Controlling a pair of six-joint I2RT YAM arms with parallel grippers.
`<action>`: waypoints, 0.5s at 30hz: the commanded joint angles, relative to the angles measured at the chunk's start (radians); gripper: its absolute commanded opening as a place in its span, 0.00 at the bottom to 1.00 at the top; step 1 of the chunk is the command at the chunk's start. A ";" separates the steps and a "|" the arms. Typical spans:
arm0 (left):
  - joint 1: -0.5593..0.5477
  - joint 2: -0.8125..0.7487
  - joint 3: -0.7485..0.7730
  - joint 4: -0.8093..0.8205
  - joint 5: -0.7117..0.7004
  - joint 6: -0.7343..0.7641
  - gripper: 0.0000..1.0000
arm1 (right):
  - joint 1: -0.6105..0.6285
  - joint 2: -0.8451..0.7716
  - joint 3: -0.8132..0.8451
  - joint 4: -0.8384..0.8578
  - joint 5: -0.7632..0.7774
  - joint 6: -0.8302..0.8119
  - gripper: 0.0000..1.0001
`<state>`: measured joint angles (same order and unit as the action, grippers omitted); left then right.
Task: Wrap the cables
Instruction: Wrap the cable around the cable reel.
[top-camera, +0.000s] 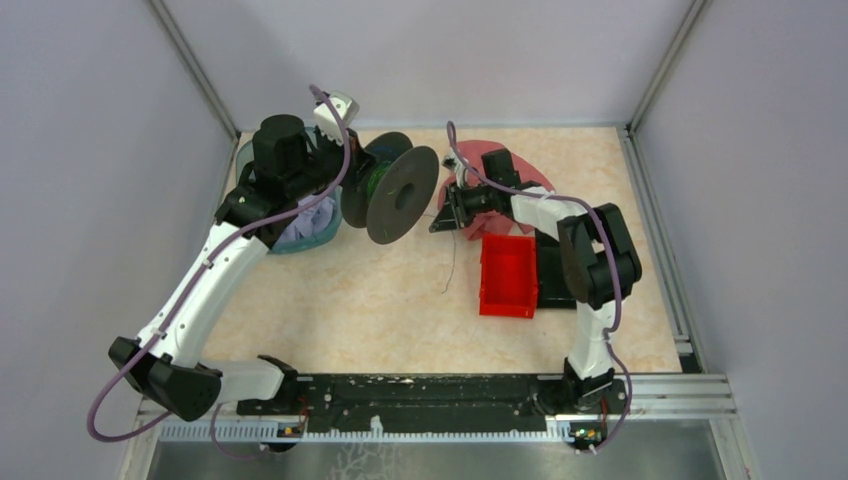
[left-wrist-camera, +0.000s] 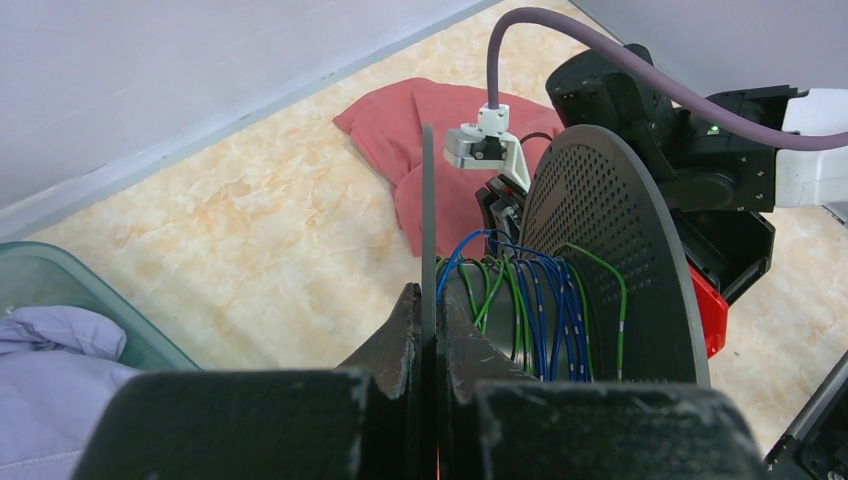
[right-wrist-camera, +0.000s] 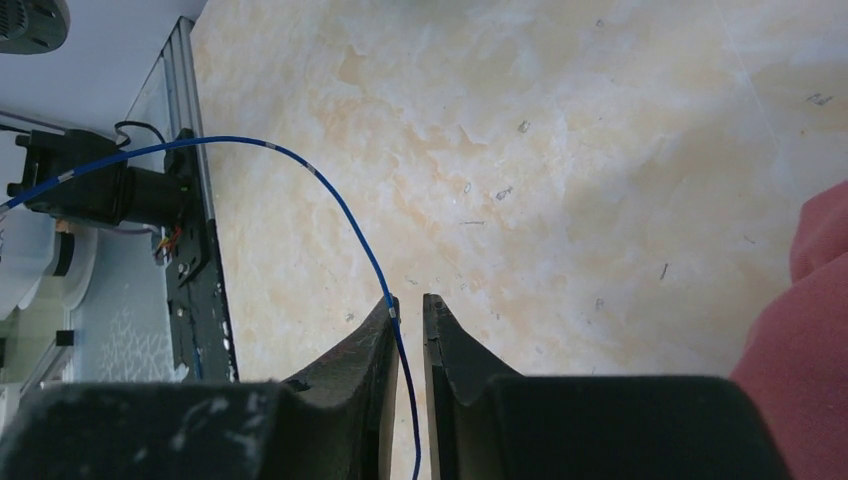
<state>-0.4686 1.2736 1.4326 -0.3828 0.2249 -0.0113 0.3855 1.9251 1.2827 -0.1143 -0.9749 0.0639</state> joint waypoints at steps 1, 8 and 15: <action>0.007 -0.013 0.028 0.079 0.005 -0.020 0.00 | 0.004 -0.020 0.020 0.021 -0.027 -0.037 0.11; 0.006 -0.010 0.006 0.104 -0.094 -0.038 0.00 | 0.005 -0.050 -0.014 0.032 0.015 -0.030 0.00; 0.016 0.001 -0.017 0.142 -0.371 -0.128 0.00 | 0.031 -0.113 -0.176 0.184 0.067 0.044 0.00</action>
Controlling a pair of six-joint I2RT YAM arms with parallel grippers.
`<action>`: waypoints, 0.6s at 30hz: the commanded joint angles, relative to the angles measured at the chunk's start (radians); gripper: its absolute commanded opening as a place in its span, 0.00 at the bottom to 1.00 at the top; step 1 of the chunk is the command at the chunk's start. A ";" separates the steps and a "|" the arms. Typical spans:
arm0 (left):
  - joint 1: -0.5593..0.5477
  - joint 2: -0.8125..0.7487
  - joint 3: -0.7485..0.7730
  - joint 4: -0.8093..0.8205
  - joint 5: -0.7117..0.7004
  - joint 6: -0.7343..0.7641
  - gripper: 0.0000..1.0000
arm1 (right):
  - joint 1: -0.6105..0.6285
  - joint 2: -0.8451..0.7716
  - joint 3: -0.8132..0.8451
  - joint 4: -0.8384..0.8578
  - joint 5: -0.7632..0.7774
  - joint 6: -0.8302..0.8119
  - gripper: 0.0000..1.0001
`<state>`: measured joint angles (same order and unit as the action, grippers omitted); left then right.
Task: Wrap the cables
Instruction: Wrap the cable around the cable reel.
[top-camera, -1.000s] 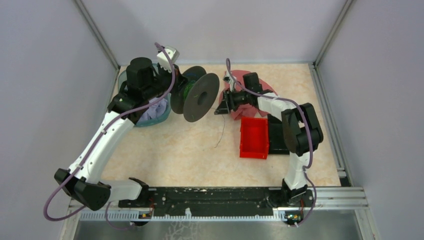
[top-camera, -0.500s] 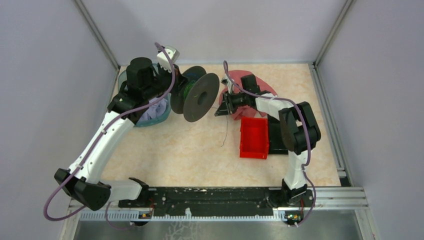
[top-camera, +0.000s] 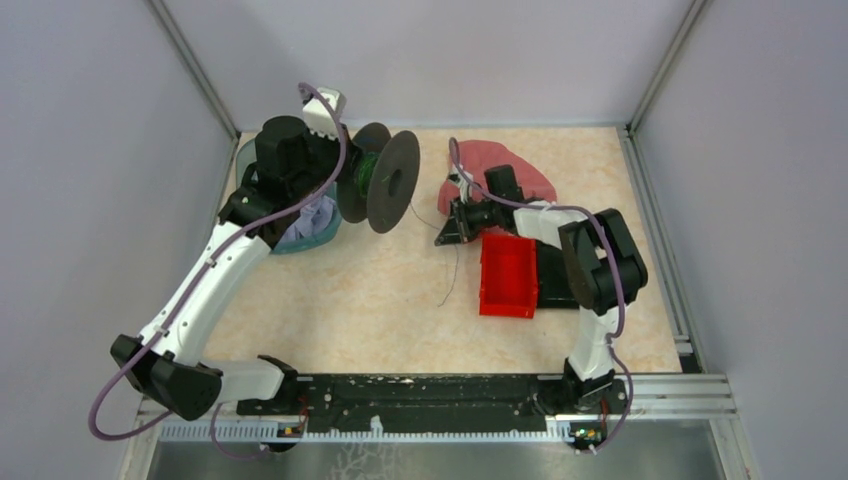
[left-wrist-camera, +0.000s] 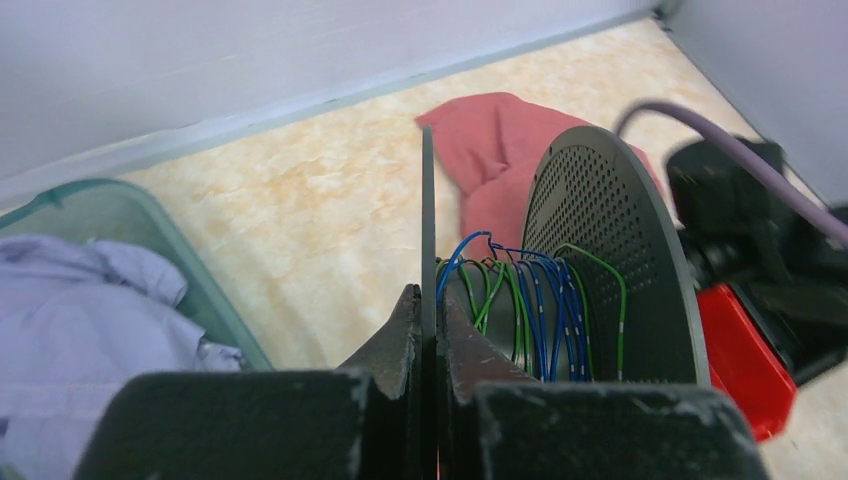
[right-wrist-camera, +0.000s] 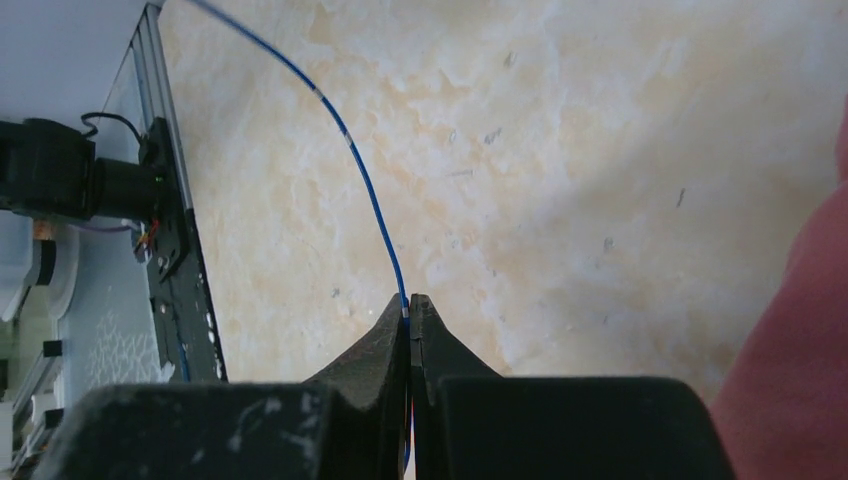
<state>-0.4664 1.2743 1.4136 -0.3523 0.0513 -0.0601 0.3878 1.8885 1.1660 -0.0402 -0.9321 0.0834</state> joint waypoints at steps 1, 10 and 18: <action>0.013 0.005 0.003 0.115 -0.237 -0.087 0.00 | 0.043 -0.081 -0.067 0.099 0.038 0.007 0.00; 0.013 0.028 -0.050 0.159 -0.470 -0.132 0.00 | 0.186 -0.110 -0.071 0.037 0.046 -0.106 0.00; 0.004 0.050 -0.101 0.207 -0.628 -0.189 0.00 | 0.273 -0.148 -0.015 -0.014 -0.096 -0.137 0.00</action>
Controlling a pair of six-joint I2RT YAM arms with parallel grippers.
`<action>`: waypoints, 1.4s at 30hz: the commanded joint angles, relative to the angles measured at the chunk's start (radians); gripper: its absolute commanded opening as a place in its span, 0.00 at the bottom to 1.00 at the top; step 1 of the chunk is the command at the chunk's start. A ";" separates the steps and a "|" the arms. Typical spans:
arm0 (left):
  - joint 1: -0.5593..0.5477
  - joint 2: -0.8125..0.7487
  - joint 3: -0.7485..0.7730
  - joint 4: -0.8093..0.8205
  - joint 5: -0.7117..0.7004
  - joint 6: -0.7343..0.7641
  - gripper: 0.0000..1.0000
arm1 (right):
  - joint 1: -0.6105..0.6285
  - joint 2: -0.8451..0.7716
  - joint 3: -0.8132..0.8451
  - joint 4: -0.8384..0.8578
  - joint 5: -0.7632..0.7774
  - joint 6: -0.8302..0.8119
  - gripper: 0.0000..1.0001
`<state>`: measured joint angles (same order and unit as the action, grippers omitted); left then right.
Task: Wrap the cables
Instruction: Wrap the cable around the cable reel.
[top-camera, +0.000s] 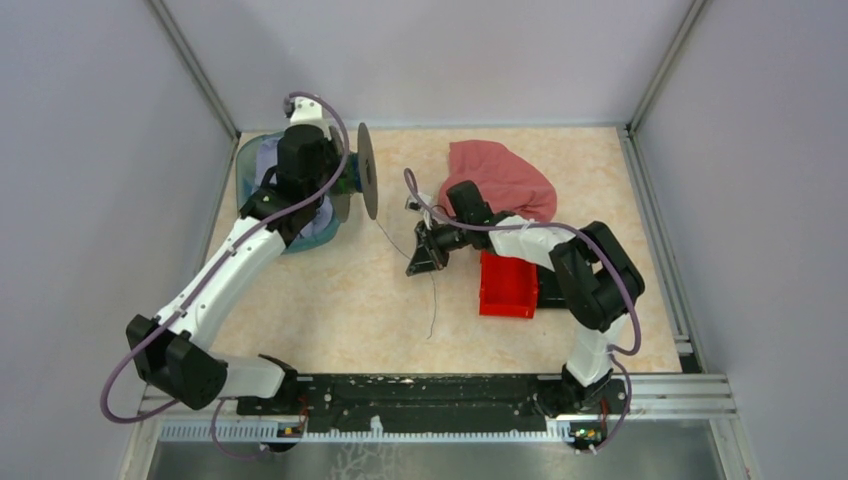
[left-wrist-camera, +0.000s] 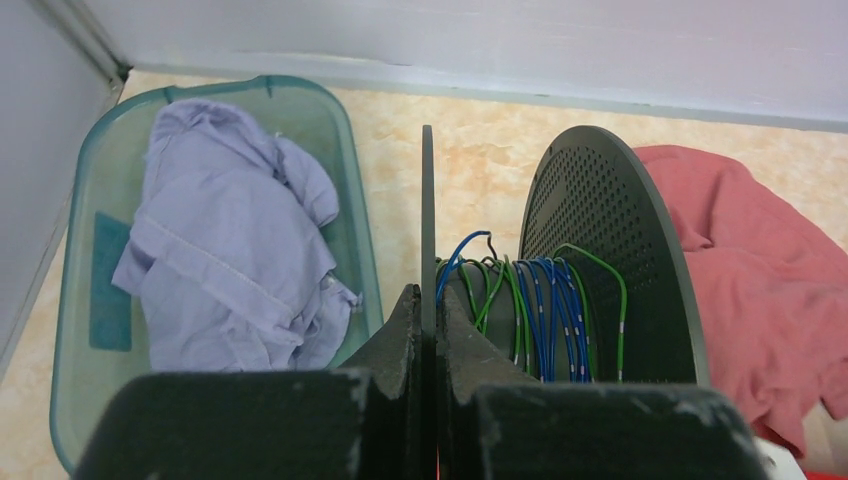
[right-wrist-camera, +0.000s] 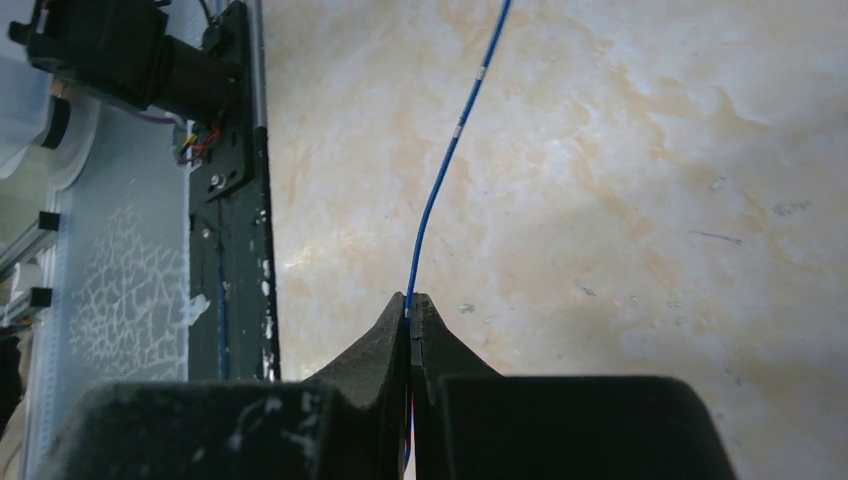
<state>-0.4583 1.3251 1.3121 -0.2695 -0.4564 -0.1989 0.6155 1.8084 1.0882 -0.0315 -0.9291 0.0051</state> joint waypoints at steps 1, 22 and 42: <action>-0.005 0.002 -0.005 0.129 -0.122 -0.052 0.00 | 0.056 -0.071 0.079 -0.052 -0.113 -0.074 0.00; -0.043 0.009 -0.089 0.190 -0.099 0.019 0.00 | 0.088 -0.133 0.506 -0.319 -0.089 -0.041 0.00; -0.118 -0.028 -0.126 0.139 0.256 0.151 0.00 | 0.025 -0.097 0.790 -0.463 0.175 -0.024 0.00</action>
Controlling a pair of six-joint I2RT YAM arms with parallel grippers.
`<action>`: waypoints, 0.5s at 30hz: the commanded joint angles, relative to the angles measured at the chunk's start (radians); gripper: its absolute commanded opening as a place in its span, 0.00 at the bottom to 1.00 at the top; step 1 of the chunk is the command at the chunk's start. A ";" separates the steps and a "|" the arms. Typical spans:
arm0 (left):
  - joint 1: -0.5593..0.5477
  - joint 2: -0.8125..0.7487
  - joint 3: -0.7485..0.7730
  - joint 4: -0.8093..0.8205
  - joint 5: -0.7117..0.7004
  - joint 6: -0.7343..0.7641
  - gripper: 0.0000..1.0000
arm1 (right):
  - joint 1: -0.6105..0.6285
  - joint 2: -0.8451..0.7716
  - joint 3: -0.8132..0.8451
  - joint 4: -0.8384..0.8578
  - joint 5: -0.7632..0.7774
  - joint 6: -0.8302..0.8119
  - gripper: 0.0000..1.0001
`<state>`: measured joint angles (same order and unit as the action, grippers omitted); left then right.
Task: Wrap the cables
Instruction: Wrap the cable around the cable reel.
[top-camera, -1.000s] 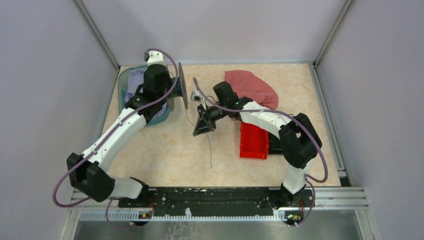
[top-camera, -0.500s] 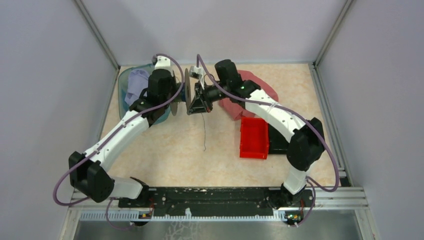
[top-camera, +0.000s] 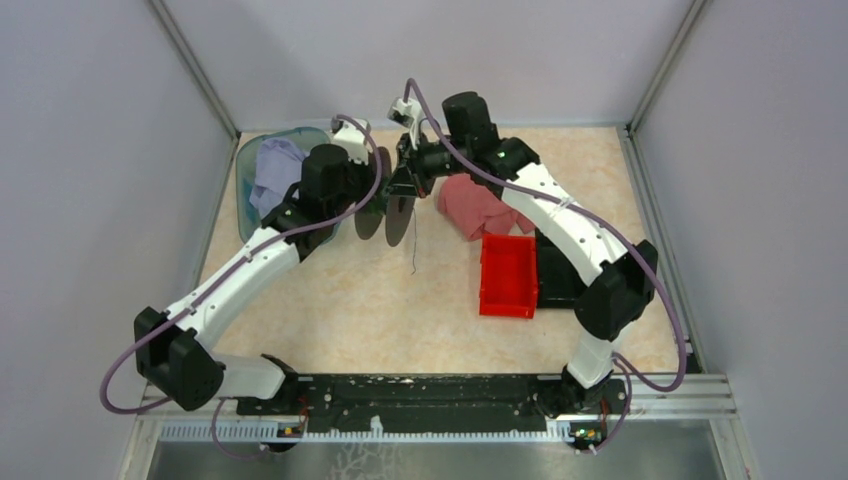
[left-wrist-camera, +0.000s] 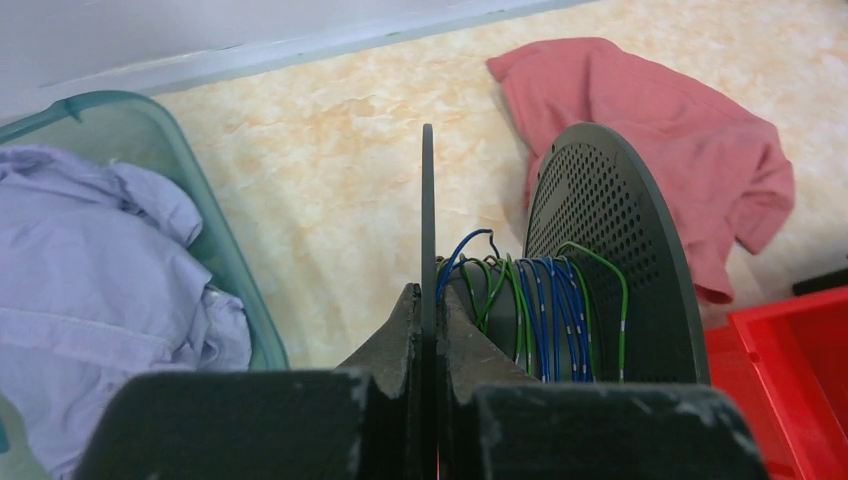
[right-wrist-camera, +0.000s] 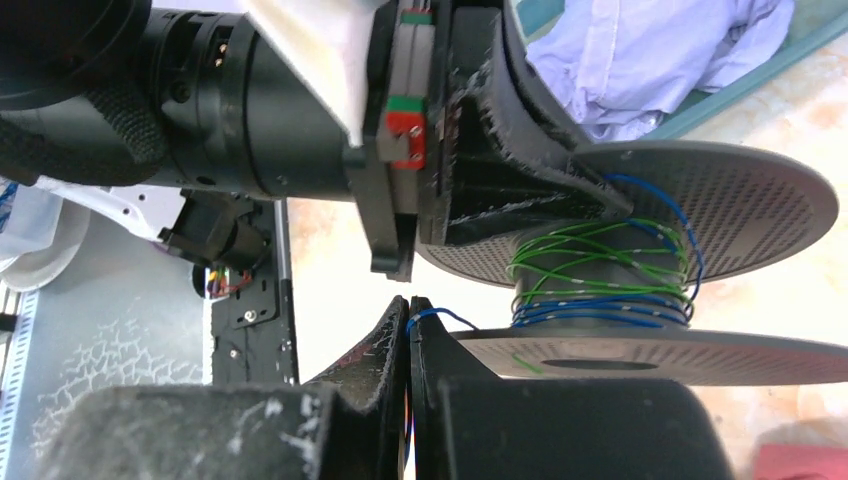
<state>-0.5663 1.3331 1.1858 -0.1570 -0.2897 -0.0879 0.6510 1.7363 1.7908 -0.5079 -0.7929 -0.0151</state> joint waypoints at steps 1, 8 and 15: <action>-0.012 -0.037 0.001 0.022 0.102 0.041 0.00 | -0.012 -0.024 0.093 0.009 0.055 -0.003 0.00; -0.014 -0.047 0.003 0.004 0.183 0.050 0.00 | -0.044 -0.019 0.103 -0.001 0.164 0.015 0.00; -0.014 -0.054 0.007 -0.012 0.240 0.054 0.00 | -0.067 -0.014 0.103 0.002 0.186 0.018 0.04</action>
<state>-0.5747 1.3201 1.1851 -0.1780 -0.1112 -0.0463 0.6155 1.7367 1.8343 -0.5644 -0.6548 -0.0013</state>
